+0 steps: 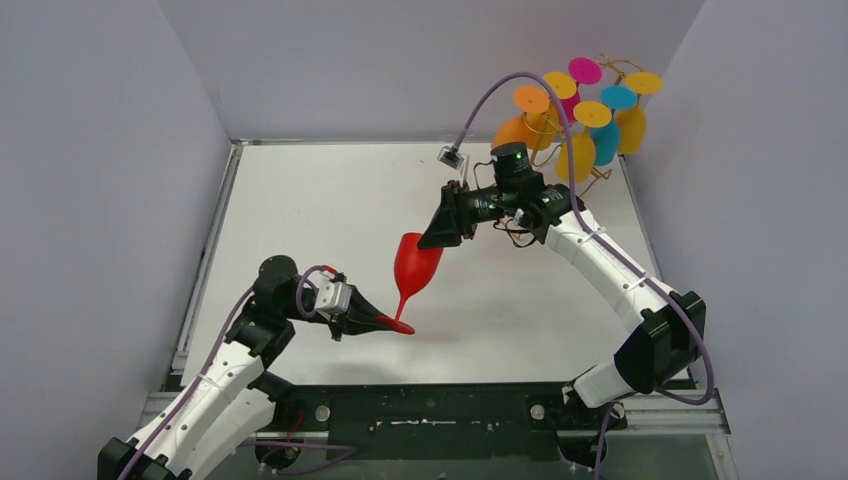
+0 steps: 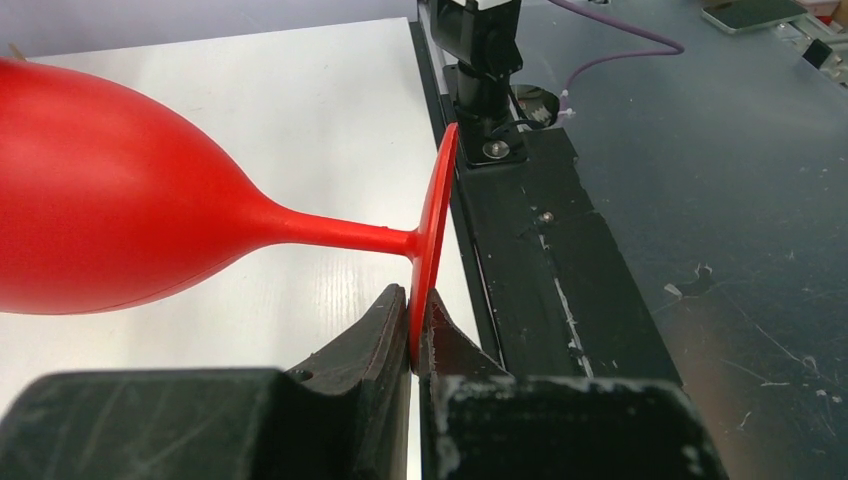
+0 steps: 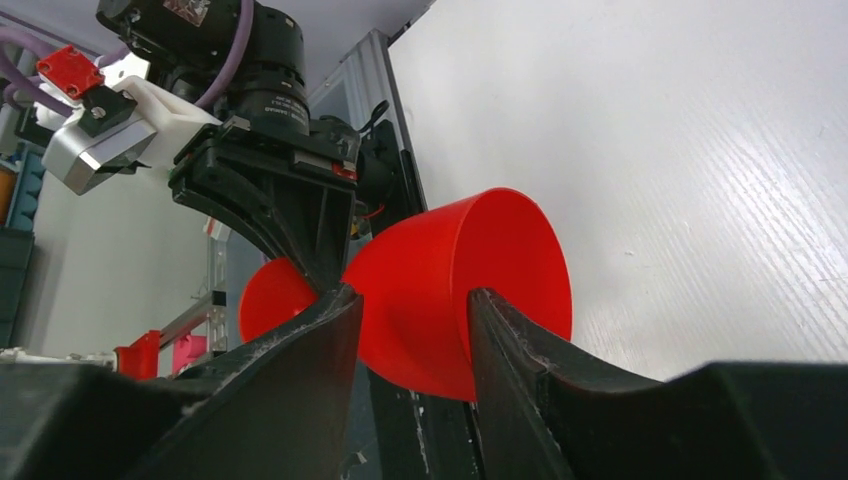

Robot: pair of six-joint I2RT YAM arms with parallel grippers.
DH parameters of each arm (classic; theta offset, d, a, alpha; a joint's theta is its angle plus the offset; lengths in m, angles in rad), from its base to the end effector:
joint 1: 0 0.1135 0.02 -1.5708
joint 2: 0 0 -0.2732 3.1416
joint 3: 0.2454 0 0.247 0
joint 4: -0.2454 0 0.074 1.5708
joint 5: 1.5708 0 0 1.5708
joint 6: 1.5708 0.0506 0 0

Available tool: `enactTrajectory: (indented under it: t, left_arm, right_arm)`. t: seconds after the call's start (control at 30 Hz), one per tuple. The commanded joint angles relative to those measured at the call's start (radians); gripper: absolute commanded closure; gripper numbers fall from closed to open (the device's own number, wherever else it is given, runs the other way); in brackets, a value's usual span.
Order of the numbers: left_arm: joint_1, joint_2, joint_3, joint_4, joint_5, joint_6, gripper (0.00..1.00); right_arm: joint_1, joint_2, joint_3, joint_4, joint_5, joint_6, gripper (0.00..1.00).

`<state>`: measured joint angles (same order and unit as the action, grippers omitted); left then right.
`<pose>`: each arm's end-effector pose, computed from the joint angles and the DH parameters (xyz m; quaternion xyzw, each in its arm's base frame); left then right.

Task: Take the wine glass off the wine glass rack
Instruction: Place the wine glass at the center of the board.

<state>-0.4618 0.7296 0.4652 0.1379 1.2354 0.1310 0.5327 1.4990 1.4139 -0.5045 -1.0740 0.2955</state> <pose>0.1159 -0.1111 0.2795 0.5448 0.4732 -0.5174 0.4599 0.2581 0.2038 0.3709 -0.3290 0.7241 0.5760 0.1891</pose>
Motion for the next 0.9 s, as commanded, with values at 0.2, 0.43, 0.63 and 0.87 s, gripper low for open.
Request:
enactTrajectory:
  t: [0.2,0.43,0.63,0.87]
  left_arm:
    - [0.009,0.004,0.082,-0.211,0.025,0.158,1.00]
    - [0.019,0.003,0.082,-0.246,0.031,0.193,1.00]
    - [0.025,0.002,0.092,-0.256,0.036,0.203,1.00]
    - [0.028,0.008,0.105,-0.257,0.038,0.206,1.00]
  right_arm:
    - [0.007,0.001,0.016,0.073,-0.157,0.051,0.68]
    - [0.007,-0.004,0.008,0.091,-0.241,0.062,0.69]
    - [0.007,0.003,0.006,0.055,-0.262,0.038,0.70]
    - [0.016,0.003,0.005,0.037,-0.256,0.033,0.75]
